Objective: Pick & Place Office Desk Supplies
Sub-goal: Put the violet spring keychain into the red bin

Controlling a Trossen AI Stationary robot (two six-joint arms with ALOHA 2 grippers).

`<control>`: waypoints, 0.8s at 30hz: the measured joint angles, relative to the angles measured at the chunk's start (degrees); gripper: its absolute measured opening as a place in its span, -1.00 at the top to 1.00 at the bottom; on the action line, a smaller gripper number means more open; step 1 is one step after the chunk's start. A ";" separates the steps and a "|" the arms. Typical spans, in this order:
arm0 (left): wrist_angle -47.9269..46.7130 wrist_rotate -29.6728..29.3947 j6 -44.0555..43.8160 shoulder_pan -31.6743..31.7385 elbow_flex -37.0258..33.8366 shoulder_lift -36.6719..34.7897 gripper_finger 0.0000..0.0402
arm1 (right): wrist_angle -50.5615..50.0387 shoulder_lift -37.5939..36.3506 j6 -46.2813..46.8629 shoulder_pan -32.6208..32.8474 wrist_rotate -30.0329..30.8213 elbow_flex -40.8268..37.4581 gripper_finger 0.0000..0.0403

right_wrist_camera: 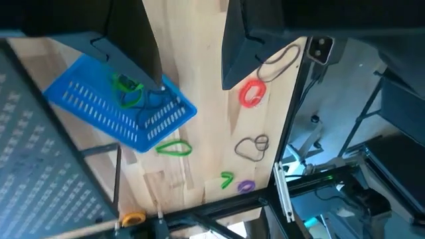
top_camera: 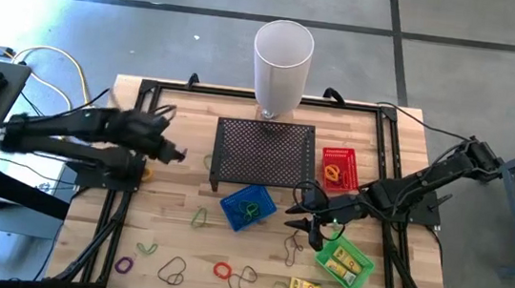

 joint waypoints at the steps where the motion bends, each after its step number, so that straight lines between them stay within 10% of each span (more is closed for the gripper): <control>1: 2.59 -1.32 -1.54 -3.67 0.00 -0.86 0.99 | 0.34 0.00 -0.76 -0.27 0.00 0.00 0.28; 11: 48.39 -17.80 12.40 -31.50 0.15 11.47 0.99 | 9.43 0.00 -14.47 -1.12 8.18 0.00 0.28; 19: 69.97 -16.12 16.51 -29.03 0.33 26.98 0.99 | 23.47 0.00 -26.93 -1.14 18.95 0.00 0.28; 24: 77.95 -4.09 9.27 -22.90 0.33 34.73 0.99 | 30.23 -0.02 -30.42 -1.40 21.98 0.01 0.31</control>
